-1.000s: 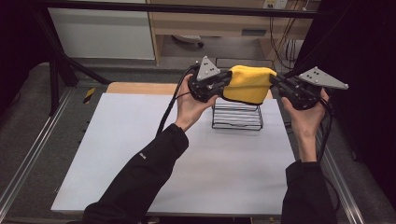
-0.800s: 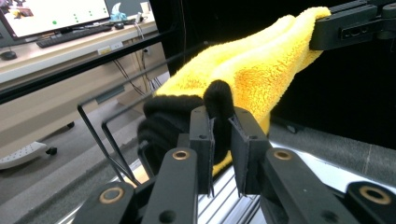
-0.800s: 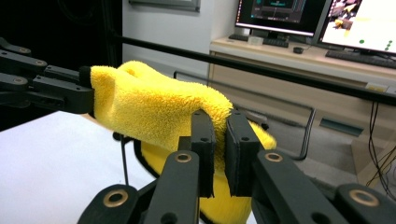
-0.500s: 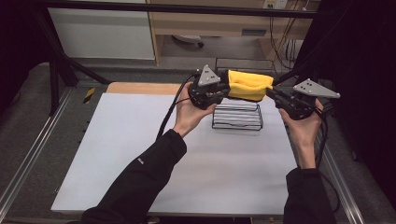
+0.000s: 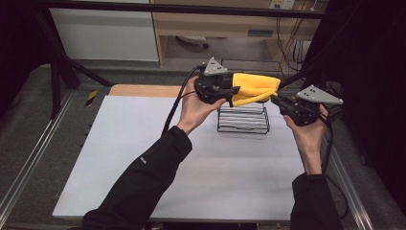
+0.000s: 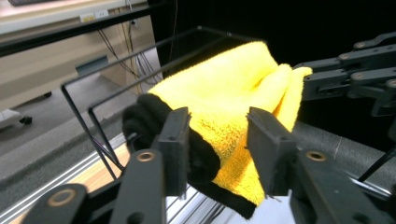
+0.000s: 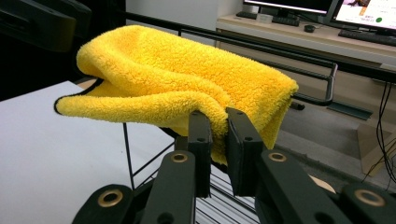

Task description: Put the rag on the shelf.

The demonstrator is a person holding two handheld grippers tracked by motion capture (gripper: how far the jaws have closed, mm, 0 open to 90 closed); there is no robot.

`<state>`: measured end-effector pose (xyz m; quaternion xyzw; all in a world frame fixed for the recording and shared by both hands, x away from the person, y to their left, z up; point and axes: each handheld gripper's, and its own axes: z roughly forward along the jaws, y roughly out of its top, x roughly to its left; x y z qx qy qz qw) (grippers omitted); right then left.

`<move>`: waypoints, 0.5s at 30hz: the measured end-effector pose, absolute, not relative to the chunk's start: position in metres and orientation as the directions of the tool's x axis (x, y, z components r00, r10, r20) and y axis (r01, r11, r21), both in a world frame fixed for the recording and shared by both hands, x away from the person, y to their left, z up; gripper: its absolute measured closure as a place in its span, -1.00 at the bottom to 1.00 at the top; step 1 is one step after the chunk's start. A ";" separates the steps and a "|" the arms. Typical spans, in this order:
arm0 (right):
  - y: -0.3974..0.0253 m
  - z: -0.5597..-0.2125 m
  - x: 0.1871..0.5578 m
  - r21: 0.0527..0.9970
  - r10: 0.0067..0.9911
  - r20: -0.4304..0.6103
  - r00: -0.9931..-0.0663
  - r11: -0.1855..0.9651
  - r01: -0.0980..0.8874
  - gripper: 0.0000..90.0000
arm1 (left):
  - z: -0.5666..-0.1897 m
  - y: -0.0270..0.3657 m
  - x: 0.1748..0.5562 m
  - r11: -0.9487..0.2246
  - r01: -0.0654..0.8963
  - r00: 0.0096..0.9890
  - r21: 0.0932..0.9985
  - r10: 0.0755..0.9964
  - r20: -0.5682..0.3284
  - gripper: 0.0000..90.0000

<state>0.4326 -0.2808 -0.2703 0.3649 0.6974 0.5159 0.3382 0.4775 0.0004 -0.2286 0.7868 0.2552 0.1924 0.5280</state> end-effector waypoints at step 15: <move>-0.285 -0.276 0.426 0.959 0.851 -0.073 -0.520 0.203 0.197 0.47 | -0.251 -0.003 0.492 -0.343 0.261 0.775 0.903 0.632 0.016 1.00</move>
